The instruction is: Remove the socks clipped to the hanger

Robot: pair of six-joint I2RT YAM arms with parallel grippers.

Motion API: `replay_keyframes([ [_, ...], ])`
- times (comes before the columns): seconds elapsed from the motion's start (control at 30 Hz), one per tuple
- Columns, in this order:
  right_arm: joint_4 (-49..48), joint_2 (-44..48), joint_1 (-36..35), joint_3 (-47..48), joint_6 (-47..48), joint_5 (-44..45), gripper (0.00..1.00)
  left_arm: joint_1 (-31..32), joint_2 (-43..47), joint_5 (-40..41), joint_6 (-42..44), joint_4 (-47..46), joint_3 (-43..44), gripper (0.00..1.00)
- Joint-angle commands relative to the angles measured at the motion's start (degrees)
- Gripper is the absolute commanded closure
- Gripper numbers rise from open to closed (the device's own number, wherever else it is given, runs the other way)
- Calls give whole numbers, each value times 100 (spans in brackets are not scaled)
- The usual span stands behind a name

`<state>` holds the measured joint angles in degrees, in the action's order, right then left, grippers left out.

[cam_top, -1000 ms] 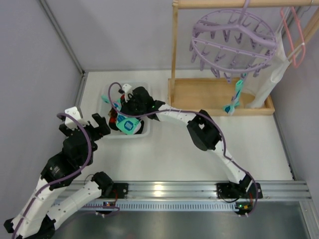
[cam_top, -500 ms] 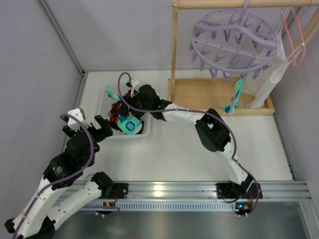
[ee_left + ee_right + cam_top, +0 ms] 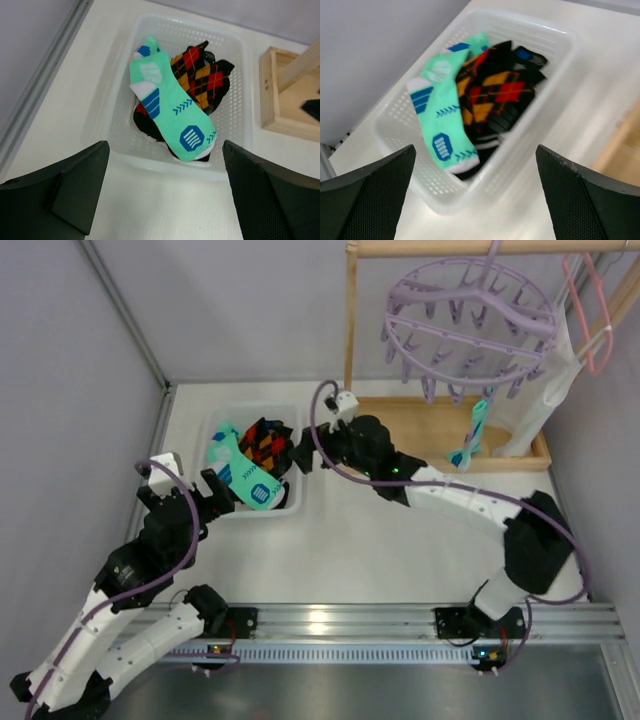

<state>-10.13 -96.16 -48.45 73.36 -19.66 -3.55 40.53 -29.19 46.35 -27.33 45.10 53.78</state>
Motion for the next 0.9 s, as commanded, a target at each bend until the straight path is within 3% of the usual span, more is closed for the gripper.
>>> replay_keyframes([
  [0.0,19,1577,81,-1094,208,1469,1,-2,-472,-442,9,-80,115,2],
  [0.17,1421,3478,257,-2631,498,2233,1,-28,-816,-1057,-35,-80,203,2],
  [0.23,2021,4384,335,-2844,402,3118,0,-28,-913,-1294,-53,-124,151,2],
  [0.27,2633,4656,414,-2984,349,3272,1,-28,-974,-1338,-36,-124,142,2],
  [0.4,3323,5676,1275,-3126,260,3545,1,-37,-1027,-1356,61,-124,54,2],
  [0.57,3185,5749,2014,-3267,383,4011,6,-37,-992,-1462,105,-124,-25,2],
  [0.7,2587,4977,2558,-3276,700,3573,9,-37,-1001,-1488,132,-116,-43,2],
  [0.83,1343,4256,3129,-3494,1025,3124,11,-37,-1001,-1550,158,-124,-52,2],
  [0.87,1121,4011,3183,-3522,1104,3159,16,-37,-1001,-1567,158,-124,-60,2],
])
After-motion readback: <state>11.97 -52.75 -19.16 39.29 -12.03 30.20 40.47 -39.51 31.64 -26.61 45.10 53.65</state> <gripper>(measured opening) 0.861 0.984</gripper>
